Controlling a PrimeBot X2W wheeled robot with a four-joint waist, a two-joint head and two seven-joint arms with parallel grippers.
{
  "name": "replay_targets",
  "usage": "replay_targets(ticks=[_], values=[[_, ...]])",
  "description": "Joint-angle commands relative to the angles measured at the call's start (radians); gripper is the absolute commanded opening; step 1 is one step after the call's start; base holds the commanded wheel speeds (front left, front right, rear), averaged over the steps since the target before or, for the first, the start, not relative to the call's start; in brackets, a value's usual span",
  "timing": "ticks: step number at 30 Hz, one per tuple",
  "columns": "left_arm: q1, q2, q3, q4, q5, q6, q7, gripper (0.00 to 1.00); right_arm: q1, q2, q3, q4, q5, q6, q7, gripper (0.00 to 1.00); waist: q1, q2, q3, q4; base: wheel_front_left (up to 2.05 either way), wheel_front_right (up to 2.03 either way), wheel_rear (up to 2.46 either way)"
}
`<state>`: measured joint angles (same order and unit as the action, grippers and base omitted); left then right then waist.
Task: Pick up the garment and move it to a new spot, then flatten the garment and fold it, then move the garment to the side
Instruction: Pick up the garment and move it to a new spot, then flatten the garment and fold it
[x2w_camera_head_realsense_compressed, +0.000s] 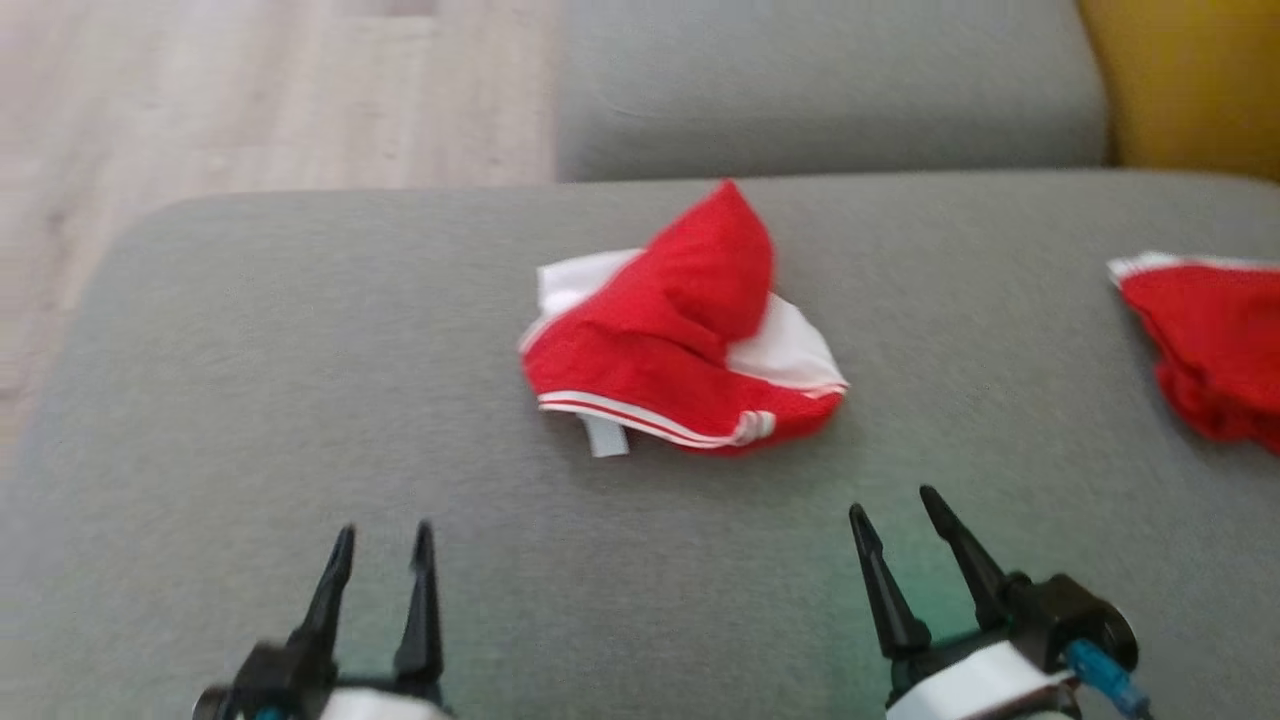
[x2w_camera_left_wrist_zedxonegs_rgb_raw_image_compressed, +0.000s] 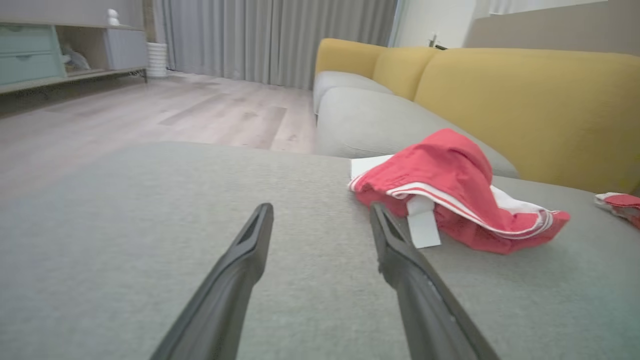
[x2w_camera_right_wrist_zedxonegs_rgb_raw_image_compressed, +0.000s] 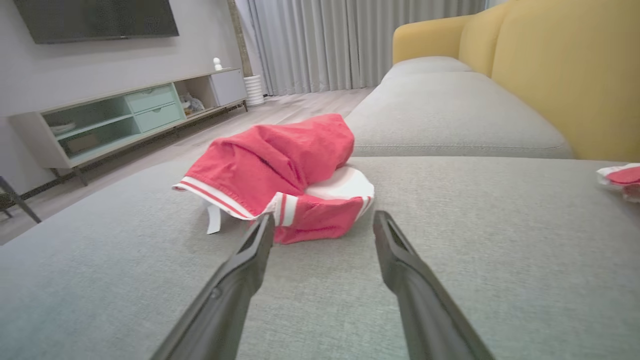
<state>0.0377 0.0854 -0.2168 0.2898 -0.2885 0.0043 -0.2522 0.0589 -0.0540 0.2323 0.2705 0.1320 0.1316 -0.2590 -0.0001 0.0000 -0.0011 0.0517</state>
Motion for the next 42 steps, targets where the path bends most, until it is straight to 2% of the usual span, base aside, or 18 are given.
replay_targets(ticks=[1, 5, 13, 27, 42], values=[[0.009, -0.002, 0.059, -0.054, 0.031, -0.004, -0.009, 1.0, -0.006, 0.003, 0.018, -0.035, -0.002, -0.001, -0.003, 1.0, 0.0001, 0.0, -0.057, 0.067, 0.0, 0.0, 0.0], [0.103, -0.021, 0.108, -0.127, 0.094, -0.01, -0.009, 1.0, 0.03, 0.004, 0.002, -0.046, 0.011, -0.001, -0.003, 1.0, 0.0001, 0.0, -0.099, 0.094, 0.0, 0.0, 0.0], [0.18, -0.033, 0.11, -0.193, 0.179, -0.013, -0.009, 1.0, 0.095, 0.004, -0.048, -0.082, 0.062, -0.001, -0.003, 1.0, 0.0001, 0.0, -0.145, 0.115, 0.0, 0.0, 0.0], [0.176, -0.035, 0.124, -0.175, 0.229, -0.031, -0.009, 1.0, 0.17, 0.004, -0.114, -0.11, 0.07, -0.001, -0.003, 1.0, 0.0001, 0.0, -0.152, 0.094, 0.0, 0.0, 0.0], [0.157, -0.035, 0.12, -0.175, 0.23, -0.028, -0.01, 1.0, 0.168, 0.004, -0.103, -0.12, 0.061, -0.001, -0.003, 1.0, 0.0001, 0.0, -0.137, 0.06, 0.0, 0.0, 0.0]])
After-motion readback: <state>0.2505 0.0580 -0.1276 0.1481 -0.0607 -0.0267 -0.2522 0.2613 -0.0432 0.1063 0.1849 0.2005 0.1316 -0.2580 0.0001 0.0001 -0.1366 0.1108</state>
